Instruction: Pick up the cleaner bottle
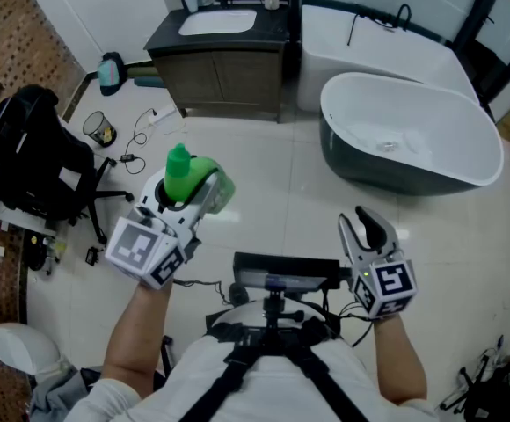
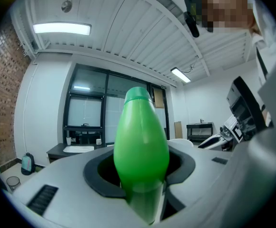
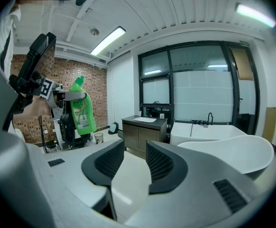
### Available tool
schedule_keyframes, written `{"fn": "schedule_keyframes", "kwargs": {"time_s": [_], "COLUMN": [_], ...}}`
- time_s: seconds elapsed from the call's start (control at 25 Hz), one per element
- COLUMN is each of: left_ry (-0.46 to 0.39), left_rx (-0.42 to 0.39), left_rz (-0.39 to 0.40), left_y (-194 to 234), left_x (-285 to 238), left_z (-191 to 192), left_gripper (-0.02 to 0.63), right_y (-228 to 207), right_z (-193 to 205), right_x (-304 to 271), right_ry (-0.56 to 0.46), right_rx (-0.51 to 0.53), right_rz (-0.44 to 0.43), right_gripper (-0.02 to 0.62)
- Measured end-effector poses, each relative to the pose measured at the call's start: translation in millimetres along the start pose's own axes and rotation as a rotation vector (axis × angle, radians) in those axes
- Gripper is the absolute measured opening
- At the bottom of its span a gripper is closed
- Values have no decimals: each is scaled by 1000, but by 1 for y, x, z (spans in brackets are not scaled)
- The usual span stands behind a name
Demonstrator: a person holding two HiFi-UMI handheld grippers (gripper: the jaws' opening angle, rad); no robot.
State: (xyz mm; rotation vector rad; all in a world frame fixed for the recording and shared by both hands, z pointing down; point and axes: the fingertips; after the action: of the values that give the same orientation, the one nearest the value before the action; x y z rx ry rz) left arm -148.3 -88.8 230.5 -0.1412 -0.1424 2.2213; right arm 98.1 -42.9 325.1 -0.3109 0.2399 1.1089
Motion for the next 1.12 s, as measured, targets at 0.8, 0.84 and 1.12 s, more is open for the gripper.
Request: {"fn": "schedule_keyframes", "kwargs": {"time_s": [0.8,0.84,1.12], "left_ry": [52,53,63], "left_rx": [68,71,74], "left_rz": [-24,-27,-41], "left_y": [-18,-18,-18], "left_x": [33,34,45], "left_z": [36,37,42], "left_gripper": [176,176,178], "right_y": [4,4,4], "right_z": [8,9,11], "right_x": [6,6,8], "right_ry": [10,11,11], "right_rx": [-4,-5,-14], "right_rz": [24,27,31], "right_gripper": [150,150,150]}}
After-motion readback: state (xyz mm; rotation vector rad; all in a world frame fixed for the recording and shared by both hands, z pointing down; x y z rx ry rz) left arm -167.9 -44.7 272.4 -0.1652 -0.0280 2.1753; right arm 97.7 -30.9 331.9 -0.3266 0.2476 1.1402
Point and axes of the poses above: the fingertips, and each gripper's own axes: x backward along the fingers, y to its left, z out of its underside, and after that the axes turned 7 degrees about -x, right-handed
